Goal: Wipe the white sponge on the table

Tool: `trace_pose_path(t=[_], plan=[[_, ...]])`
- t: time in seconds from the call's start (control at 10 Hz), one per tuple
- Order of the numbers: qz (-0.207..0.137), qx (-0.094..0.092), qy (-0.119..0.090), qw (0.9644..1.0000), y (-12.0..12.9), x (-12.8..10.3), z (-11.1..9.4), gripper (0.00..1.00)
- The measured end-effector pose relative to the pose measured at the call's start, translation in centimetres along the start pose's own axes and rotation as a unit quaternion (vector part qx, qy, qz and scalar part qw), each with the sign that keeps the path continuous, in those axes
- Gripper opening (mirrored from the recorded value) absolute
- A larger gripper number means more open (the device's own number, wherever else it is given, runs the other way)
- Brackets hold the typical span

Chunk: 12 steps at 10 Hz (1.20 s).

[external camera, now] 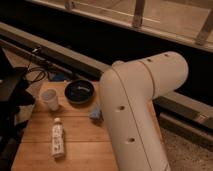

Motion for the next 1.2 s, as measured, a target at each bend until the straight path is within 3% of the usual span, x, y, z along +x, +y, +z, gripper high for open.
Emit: trace_pose_path(t=[0.3,0.5,0.7,1.0,1.2], plan=[[-0.029,-0.003,0.035,0.999,0.4,2.2,1.5,0.16],[-0.029,0.005,0.072,0.997,-1.9,5.3,2.5,0.18],[-0.03,0.004,0.082,0.9961,-4.3,6.8,2.0,0.24],[-0.043,0.003,0.086,0.9954,-4.5,6.8,1.2,0.04],[-0.054,0.006,0.092,0.9942,-2.8,7.0,1.5,0.01]])
